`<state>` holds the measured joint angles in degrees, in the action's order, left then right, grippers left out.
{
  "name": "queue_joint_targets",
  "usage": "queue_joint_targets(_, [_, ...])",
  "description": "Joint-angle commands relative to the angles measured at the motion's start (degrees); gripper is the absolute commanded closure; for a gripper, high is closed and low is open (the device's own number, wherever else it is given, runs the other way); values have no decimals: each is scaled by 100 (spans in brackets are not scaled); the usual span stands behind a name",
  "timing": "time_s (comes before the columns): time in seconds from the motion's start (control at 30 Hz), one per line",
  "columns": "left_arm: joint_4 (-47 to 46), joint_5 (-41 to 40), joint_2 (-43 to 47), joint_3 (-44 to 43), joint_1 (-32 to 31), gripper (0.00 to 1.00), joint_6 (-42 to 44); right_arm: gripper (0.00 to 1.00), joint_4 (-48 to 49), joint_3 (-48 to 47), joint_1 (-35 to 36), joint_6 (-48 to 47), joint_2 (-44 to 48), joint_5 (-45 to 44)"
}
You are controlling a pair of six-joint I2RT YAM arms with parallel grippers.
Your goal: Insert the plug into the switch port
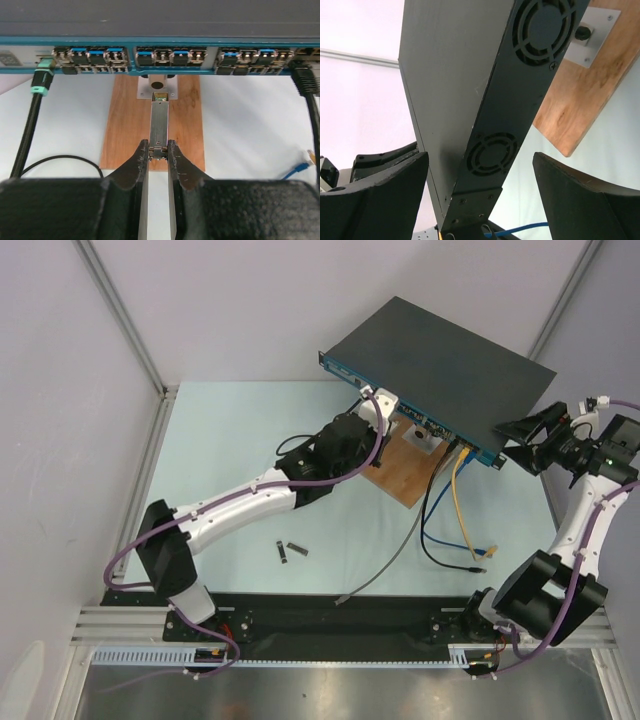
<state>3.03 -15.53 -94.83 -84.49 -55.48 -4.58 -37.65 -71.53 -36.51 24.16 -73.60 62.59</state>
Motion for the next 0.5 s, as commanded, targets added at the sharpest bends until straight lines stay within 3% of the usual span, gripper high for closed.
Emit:
queue_joint_targets(0.0, [-276,436,35,-129,38,100,115,10,688,25,13,326,4,315])
queue_joint_targets(0.2, [-268,217,-325,-401,55,100,168,24,1014,77,21,502,-154,483])
queue_joint_targets(0.33, [-206,94,-484,-621,64,100,203,49,1163,60,39,642,-251,491])
queue_joint_targets(0.47, [-197,33,-581,-814,55,100,378,67,1321,95,56,721,-268,526])
